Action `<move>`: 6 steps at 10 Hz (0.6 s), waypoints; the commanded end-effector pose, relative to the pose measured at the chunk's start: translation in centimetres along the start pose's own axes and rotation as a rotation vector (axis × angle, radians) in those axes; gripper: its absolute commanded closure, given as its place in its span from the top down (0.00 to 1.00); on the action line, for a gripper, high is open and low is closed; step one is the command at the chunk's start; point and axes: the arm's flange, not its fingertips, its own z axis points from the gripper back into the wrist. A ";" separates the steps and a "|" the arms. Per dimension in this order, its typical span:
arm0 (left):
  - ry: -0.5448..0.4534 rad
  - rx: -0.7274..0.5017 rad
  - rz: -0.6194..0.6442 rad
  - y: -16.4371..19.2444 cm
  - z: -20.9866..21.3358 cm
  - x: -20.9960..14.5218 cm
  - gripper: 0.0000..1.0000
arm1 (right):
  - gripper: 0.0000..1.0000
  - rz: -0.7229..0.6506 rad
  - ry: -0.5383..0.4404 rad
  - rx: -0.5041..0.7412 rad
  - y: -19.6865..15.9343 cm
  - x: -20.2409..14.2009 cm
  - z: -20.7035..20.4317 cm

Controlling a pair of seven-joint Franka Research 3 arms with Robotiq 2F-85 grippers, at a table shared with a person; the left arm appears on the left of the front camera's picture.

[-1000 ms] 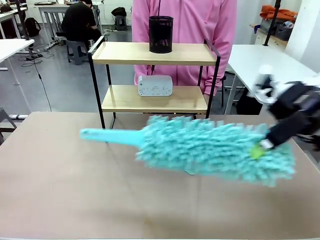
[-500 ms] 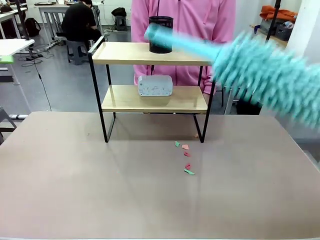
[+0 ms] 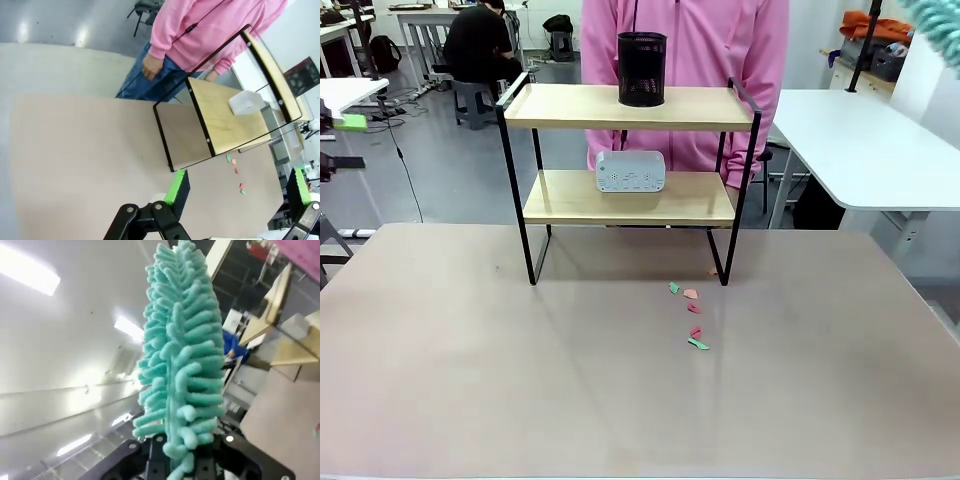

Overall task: Clean the shelf.
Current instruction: Hand the Duster back to the human.

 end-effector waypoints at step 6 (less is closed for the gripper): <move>0.004 -0.010 -0.023 0.0 0.0 -0.7 1.00 | 0.00 -0.221 0.024 -0.487 -11.0 -0.6 2.4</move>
